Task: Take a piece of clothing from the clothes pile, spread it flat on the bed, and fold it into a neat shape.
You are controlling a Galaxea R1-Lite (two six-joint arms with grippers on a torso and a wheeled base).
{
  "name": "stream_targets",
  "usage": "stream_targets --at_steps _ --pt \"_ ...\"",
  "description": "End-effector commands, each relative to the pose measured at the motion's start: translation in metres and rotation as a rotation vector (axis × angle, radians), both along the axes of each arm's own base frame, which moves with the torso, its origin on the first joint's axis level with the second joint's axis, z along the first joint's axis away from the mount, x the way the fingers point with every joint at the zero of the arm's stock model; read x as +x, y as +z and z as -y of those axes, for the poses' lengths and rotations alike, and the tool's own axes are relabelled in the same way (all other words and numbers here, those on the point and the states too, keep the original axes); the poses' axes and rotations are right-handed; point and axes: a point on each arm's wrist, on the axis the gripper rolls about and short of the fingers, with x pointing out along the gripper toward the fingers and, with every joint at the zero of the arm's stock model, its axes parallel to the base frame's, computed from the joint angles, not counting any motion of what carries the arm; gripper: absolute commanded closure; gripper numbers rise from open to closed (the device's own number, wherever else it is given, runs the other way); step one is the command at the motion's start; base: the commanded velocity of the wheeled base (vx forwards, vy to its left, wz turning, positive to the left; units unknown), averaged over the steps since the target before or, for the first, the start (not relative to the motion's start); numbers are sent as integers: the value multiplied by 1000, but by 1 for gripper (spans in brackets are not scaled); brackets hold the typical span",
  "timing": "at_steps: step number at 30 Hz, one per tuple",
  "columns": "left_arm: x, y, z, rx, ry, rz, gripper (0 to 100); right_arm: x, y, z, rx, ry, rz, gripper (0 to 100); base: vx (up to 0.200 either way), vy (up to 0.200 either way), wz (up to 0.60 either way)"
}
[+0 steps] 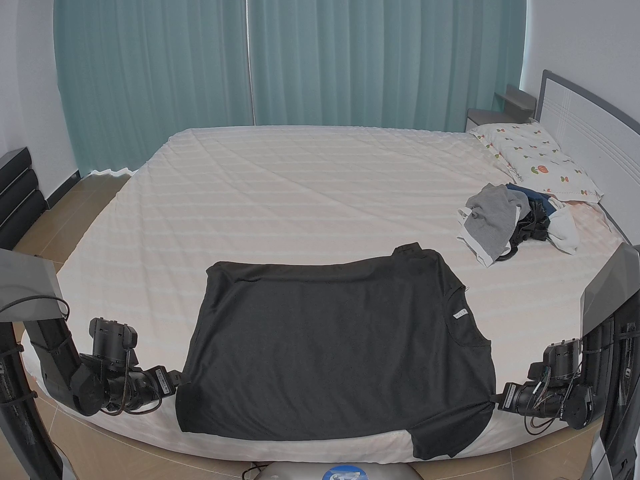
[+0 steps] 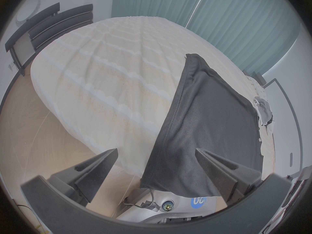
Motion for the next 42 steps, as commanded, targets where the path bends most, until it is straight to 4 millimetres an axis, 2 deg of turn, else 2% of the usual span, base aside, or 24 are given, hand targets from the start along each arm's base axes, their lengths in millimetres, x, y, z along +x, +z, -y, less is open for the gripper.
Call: stream_targets --at_steps 1,7,8,13,20,25,27,28,31,34,36,42 --pt "1 -1 0 3 -2 0 0 -6 2 0 -19 -2 -24 100 0 0 0" --pt "1 0 1 25 -21 5 0 -7 1 1 -60 -1 -38 100 0 0 0" --pt "1 -1 1 25 -21 3 0 -8 0 1 -69 1 -46 0 0 0 0" --pt "2 0 1 26 -20 13 0 -7 4 1 -75 -3 -25 0 0 0 0" --pt "11 7 0 7 2 55 0 6 28 4 -52 -28 146 0 0 0 0" --pt "16 9 -4 -18 47 73 0 31 30 -7 -11 -13 235 0 0 0 0" --pt "18 10 -7 -23 62 81 0 37 30 -10 37 -39 246 0 0 0 0" --pt "21 12 -11 -37 87 91 0 45 33 -15 137 -106 253 0 0 0 0" --pt "20 11 -13 -40 89 91 0 58 35 -12 248 -207 271 0 0 0 0" --pt "21 12 -7 -45 65 94 0 72 33 -7 306 -262 290 0 0 0 0" --pt "22 13 -3 -44 58 102 0 77 29 -8 314 -264 290 0 0 0 0" --pt "30 17 -3 -92 115 132 0 95 35 -12 352 -258 368 0 100 0 0"
